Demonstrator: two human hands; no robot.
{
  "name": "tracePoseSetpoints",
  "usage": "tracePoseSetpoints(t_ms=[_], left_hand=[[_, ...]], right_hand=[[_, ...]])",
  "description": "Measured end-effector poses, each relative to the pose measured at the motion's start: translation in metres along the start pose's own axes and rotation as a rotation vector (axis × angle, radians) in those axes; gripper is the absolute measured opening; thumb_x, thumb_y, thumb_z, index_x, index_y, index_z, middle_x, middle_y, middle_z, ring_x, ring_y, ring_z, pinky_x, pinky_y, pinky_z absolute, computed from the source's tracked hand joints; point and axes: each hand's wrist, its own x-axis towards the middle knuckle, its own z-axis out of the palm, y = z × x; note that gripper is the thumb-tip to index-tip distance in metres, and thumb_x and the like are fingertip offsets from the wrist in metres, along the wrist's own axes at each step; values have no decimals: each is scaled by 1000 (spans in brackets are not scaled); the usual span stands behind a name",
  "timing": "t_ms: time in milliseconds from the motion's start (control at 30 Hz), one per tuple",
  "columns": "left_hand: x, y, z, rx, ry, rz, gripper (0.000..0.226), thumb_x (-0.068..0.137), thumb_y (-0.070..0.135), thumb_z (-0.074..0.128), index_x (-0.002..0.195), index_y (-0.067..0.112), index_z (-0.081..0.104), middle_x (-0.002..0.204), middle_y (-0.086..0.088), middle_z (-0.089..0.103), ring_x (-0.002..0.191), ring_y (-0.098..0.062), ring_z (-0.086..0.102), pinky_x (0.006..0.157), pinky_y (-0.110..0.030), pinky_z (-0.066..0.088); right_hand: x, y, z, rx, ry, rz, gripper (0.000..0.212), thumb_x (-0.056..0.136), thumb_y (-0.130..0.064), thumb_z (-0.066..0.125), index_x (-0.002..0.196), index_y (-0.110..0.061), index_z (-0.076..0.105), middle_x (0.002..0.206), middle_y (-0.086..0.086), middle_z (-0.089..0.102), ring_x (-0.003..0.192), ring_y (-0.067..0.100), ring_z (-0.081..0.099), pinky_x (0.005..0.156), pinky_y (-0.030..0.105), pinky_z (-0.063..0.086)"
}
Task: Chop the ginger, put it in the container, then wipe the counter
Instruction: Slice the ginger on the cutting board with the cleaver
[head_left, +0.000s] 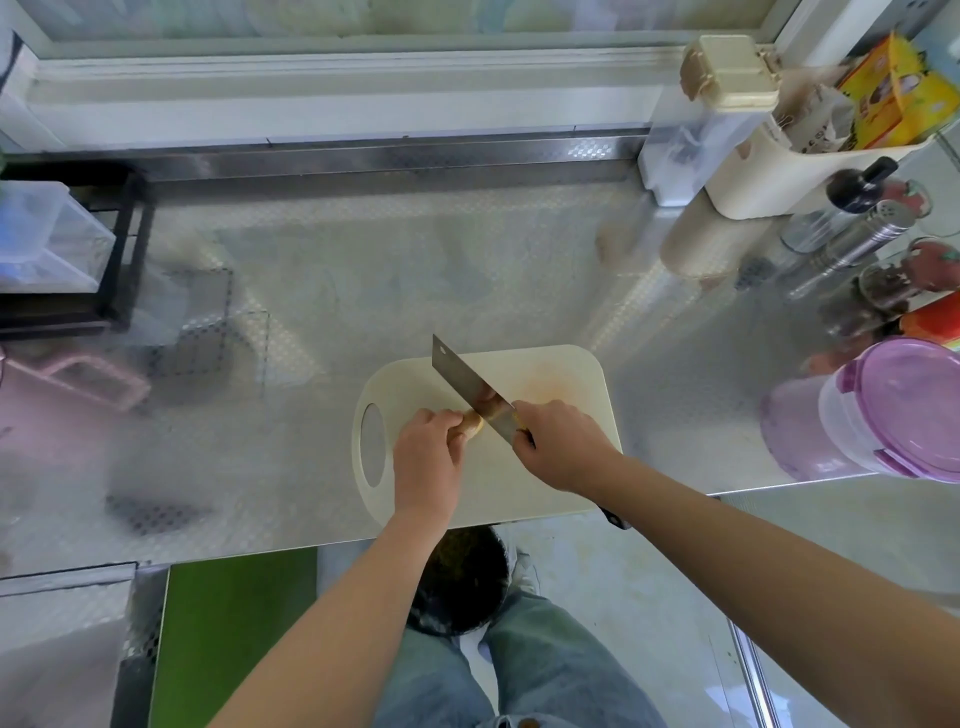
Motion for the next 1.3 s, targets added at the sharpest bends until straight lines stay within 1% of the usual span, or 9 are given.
tracePoseSetpoints(t_ms=[100, 200, 400, 567, 833, 933, 1033, 1133, 1300], left_hand=[[-1, 3, 0, 13, -6, 13, 19, 89, 5, 61, 106, 9, 69, 93, -8, 61, 84, -25, 55, 71, -31, 43], [1, 4, -2, 20, -15, 3, 19, 90, 6, 60, 106, 9, 69, 94, -9, 62, 85, -26, 56, 71, -34, 44], [1, 2, -4, 32, -23, 25, 17, 90, 6, 59, 103, 10, 69, 89, -8, 61, 81, -24, 54, 67, -28, 37], [1, 3, -3, 27, -8, 42, 14, 89, 7, 61, 100, 10, 71, 86, -9, 62, 78, -27, 55, 65, -32, 41], [4, -6, -9, 45, -44, 128, 18, 84, 6, 68, 100, 14, 72, 84, -6, 65, 75, -26, 57, 62, -35, 44], [12, -11, -16, 132, -75, 207, 26, 76, 8, 75, 100, 19, 73, 85, -2, 69, 79, -26, 59, 71, -35, 42], [17, -13, -23, 203, -70, 209, 29, 70, 13, 80, 96, 23, 70, 91, 0, 69, 92, -24, 59, 84, -30, 32], [13, -9, -23, 227, -41, 215, 27, 69, 9, 81, 91, 23, 72, 87, -3, 66, 90, -24, 59, 80, -32, 32], [5, -6, -17, 236, -21, 194, 23, 73, 14, 78, 90, 24, 68, 83, 6, 68, 84, -22, 56, 70, -32, 33]], right_hand=[[8, -9, -3, 21, -8, 21, 4, 93, -16, 39, 92, -16, 43, 67, 2, 38, 69, 28, 43, 59, 31, 32], [15, -14, -3, 37, -15, 33, 16, 94, -17, 39, 105, -12, 50, 75, 4, 42, 70, 27, 43, 61, 31, 32], [-1, -1, 10, 11, -10, 19, 4, 93, -15, 39, 90, -14, 41, 64, -1, 37, 65, 27, 46, 49, 28, 27], [19, -11, 18, 28, 8, 30, 18, 94, -15, 39, 109, -11, 48, 71, 3, 41, 68, 28, 45, 58, 31, 33], [36, -16, 26, 92, 59, 85, 11, 96, -21, 39, 99, -11, 44, 86, 14, 58, 69, 31, 48, 59, 33, 35], [30, -6, 25, 193, 74, 94, 13, 95, -23, 44, 86, -15, 40, 77, 12, 55, 64, 30, 48, 54, 32, 35], [20, 0, 24, 188, 68, 51, 15, 96, -25, 44, 84, -19, 37, 71, 8, 52, 60, 28, 47, 50, 29, 32], [15, 4, 28, 157, 52, 43, 14, 97, -26, 42, 86, -19, 38, 70, 7, 52, 61, 28, 49, 51, 30, 35], [6, 0, 35, 289, 104, 130, 14, 94, -21, 43, 86, -11, 46, 66, 8, 52, 55, 26, 48, 49, 32, 36]])
